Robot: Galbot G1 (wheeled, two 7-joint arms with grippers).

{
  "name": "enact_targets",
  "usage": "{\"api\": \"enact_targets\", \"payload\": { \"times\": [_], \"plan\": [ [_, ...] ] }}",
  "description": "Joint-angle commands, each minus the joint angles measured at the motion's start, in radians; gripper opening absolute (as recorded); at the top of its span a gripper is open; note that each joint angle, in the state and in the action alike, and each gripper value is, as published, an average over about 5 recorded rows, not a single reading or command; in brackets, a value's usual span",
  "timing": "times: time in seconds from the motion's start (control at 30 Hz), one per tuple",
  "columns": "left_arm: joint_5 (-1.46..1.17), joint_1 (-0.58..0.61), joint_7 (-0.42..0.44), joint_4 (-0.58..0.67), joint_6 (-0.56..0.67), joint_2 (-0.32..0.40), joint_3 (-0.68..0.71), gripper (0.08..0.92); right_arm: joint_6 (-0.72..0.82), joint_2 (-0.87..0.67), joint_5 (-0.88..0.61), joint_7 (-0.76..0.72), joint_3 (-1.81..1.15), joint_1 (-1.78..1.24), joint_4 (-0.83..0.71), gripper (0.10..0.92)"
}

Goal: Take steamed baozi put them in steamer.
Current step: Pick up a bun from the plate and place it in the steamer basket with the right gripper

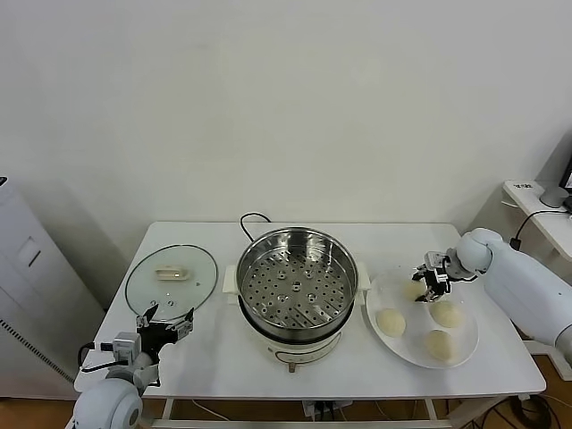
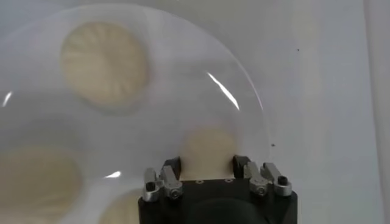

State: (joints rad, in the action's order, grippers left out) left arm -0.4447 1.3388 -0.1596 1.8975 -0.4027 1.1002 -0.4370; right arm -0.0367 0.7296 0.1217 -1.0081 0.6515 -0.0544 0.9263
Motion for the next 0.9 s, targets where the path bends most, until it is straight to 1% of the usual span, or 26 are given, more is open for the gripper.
{"api": "enact_targets", "payload": {
  "times": [0.03,0.13,0.23,0.47,0.67,0.9],
  "plan": [
    [0.0,0.002,-0.005,0.019,-0.004,0.004,0.004,0.823,0.017,-0.119,-0.141,-0.023,0.179,0.169,0.154,0.526],
    [0.0,0.004,-0.006,0.024,-0.005,0.003,0.003,0.823,0.016,-0.163,-0.21,-0.031,0.303,0.332,0.229,0.526],
    [0.0,0.004,-0.006,0.028,-0.006,0.003,0.003,0.823,-0.004,-0.167,-0.275,-0.042,0.394,0.5,0.273,0.526],
    [0.002,0.002,-0.008,0.045,-0.009,0.01,0.013,0.823,-0.15,-0.079,-0.369,-0.073,0.44,0.65,0.319,0.527],
    [0.002,0.008,-0.008,0.053,-0.009,0.009,0.015,0.823,-0.36,0.065,-0.355,-0.093,0.446,0.69,0.323,0.534],
    [0.005,0.016,-0.007,0.055,-0.007,0.006,0.016,0.823,-0.665,0.231,-0.269,-0.131,0.433,0.673,0.275,0.535]
  ]
}}
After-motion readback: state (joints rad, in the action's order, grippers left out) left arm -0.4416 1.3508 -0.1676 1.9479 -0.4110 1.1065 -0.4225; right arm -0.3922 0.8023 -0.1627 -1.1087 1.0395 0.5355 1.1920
